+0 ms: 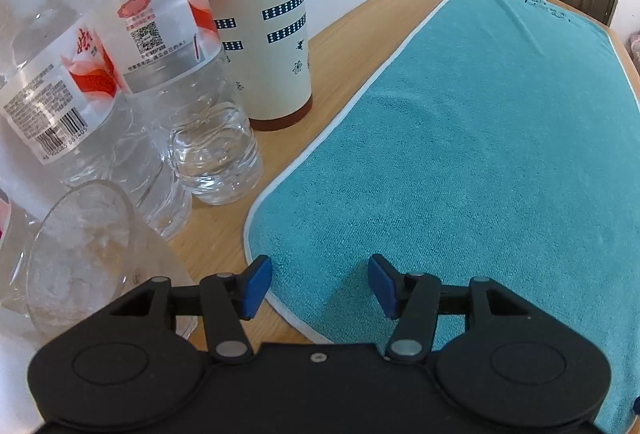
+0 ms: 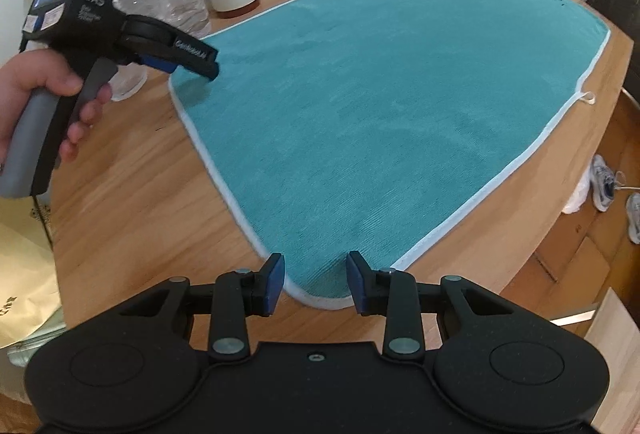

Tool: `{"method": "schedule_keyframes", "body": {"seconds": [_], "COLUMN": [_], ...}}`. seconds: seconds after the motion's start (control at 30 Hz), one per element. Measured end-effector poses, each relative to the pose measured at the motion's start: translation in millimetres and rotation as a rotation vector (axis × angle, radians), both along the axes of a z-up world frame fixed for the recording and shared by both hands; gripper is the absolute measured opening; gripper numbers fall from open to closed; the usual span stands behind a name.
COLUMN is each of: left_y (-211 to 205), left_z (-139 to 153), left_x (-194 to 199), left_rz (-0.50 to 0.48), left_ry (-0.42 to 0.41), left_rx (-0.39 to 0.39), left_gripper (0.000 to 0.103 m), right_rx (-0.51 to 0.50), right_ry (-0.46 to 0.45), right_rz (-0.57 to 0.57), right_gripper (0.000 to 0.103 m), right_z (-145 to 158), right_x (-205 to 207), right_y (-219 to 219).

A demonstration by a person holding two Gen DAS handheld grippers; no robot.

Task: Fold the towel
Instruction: 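Close the left gripper on the towel edge while the right gripper pinches the corner, then lift the towel edge with both grippers and carry it over the towel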

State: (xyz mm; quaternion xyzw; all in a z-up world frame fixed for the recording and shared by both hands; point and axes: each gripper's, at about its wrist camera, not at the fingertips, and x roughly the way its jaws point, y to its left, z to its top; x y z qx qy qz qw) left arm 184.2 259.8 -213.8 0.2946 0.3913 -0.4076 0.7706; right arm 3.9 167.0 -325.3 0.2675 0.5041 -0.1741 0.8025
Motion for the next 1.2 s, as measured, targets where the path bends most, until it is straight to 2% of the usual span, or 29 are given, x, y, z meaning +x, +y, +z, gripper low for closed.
{"method": "schedule_keyframes", "body": {"seconds": [0.07, 0.2, 0.27, 0.33, 0.4, 0.43, 0.63, 0.73, 0.97, 1.2], "left_y": [1, 0, 0, -2, -3, -3, 6, 12, 21, 30], "left_z": [0, 0, 0, 0, 0, -1, 1, 6, 27, 48], "left_x": [1, 1, -2, -7, -11, -12, -13, -15, -24, -42], "left_rz": [0.006, -0.001, -0.017, -0.036, -0.048, -0.05, -0.037, -0.023, 0.026, 0.07], "left_ry": [0.011, 0.04, 0.039, 0.022, 0.013, 0.008, 0.007, 0.01, 0.024, 0.015], "left_rx": [-0.011, -0.028, -0.035, -0.031, -0.03, -0.03, -0.033, -0.045, -0.069, -0.07], "left_gripper": [0.051, 0.032, 0.026, 0.017, 0.011, 0.01, 0.007, 0.007, 0.007, 0.007], "right_rx": [-0.005, -0.083, -0.089, -0.089, -0.078, -0.075, 0.087, 0.129, 0.143, 0.174], "right_ry": [0.014, 0.029, 0.028, 0.028, 0.034, 0.036, 0.016, -0.018, -0.084, -0.126], "right_rz": [0.006, 0.065, 0.09, 0.123, 0.135, 0.135, 0.047, 0.024, 0.021, 0.079], "right_gripper": [0.038, 0.037, 0.03, 0.012, 0.009, 0.003, 0.002, 0.001, 0.001, 0.001], "right_z": [-3, -4, -3, -2, 0, 0, 1, 8, 34, 45], "right_x": [2, 6, 7, 9, 10, 9, -4, -13, -22, -27], "right_y": [0, 12, 15, 18, 18, 17, -10, -20, -41, -70]}}
